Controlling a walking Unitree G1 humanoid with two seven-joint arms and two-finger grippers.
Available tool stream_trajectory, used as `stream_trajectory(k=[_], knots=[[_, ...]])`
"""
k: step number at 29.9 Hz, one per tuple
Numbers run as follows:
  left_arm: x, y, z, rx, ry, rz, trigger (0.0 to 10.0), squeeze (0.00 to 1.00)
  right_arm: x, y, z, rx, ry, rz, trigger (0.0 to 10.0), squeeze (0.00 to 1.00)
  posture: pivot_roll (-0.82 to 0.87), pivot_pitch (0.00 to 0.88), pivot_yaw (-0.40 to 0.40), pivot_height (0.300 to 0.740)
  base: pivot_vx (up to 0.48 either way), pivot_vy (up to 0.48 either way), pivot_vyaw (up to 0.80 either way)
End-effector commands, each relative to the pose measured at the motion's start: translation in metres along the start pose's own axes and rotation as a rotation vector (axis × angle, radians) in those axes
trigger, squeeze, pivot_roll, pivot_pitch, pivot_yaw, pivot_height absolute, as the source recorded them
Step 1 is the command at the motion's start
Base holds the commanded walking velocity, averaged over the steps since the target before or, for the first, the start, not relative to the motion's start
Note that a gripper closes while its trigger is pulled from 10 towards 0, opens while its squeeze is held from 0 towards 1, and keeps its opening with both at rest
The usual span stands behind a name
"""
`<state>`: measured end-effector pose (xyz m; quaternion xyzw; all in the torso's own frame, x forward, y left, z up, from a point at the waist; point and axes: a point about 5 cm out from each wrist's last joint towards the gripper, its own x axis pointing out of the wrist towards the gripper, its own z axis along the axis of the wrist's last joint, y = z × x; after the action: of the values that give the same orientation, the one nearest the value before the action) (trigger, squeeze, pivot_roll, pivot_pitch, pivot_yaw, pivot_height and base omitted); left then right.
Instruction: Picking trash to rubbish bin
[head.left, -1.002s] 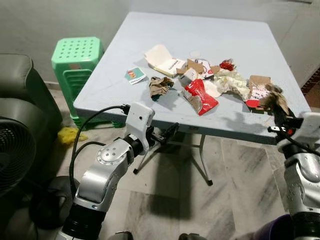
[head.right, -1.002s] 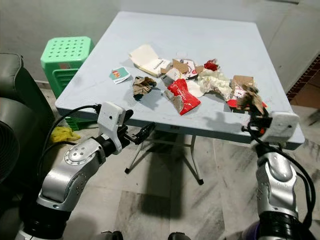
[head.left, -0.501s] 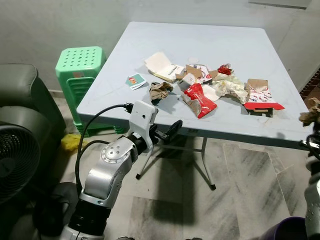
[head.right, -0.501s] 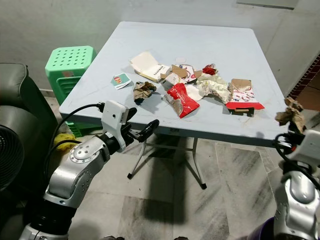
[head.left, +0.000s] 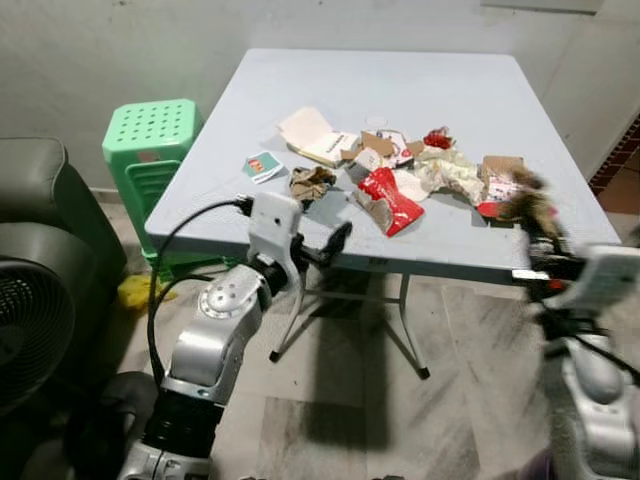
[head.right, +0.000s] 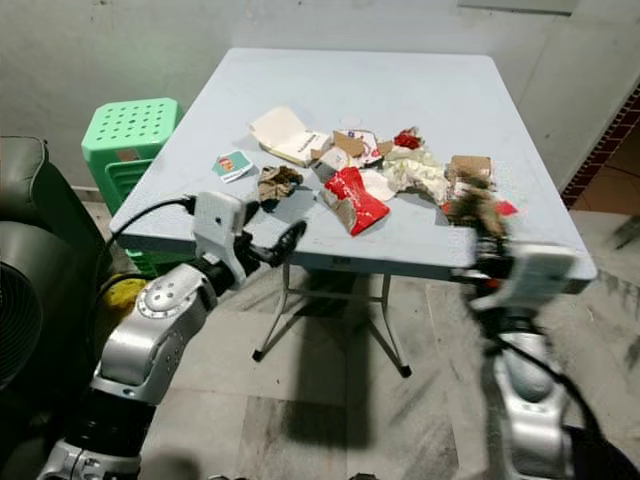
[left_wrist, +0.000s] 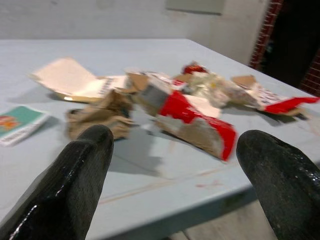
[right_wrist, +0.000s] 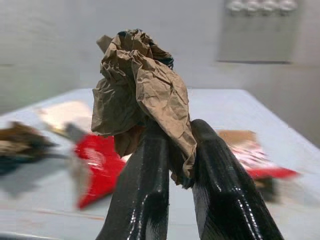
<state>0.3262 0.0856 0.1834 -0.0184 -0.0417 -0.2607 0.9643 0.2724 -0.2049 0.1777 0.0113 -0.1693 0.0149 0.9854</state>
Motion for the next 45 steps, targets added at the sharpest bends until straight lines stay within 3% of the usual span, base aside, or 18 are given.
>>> stream_trajectory(k=[1,9,28,38,45], knots=[[-0.0074,0.0110,-0.0027,0.015,0.000,0.057,10.0,0.00,-0.0034,0.0028,0.0013,-0.003,0.014,0.014,10.0,0.00,-0.11,0.083,0.000,0.740,0.000,0.000,0.00],[-0.0104,0.0176,-0.0043,0.015,-0.003,0.095,10.0,0.00,-0.0019,0.0003,-0.0019,-0.014,0.049,0.003,10.0,0.00,-0.10,0.067,-0.010,0.740,0.000,0.000,0.00],[-0.0088,0.0130,-0.0061,0.008,-0.006,0.083,10.0,0.00,-0.0006,-0.0020,-0.0025,-0.018,0.087,-0.010,10.0,0.00,-0.10,0.047,-0.015,0.740,0.000,0.000,0.00],[-0.0086,0.0114,-0.0050,-0.002,-0.012,0.071,10.0,0.00,-0.0005,-0.0019,-0.0038,-0.014,0.102,-0.012,10.0,0.00,-0.10,0.050,-0.013,0.740,0.000,0.000,-0.77],[-0.0086,0.0111,-0.0046,-0.009,-0.010,0.065,10.0,0.00,-0.0007,-0.0023,-0.0037,-0.015,0.102,-0.014,10.0,0.00,-0.10,0.051,-0.013,0.740,0.000,-0.457,-0.77]])
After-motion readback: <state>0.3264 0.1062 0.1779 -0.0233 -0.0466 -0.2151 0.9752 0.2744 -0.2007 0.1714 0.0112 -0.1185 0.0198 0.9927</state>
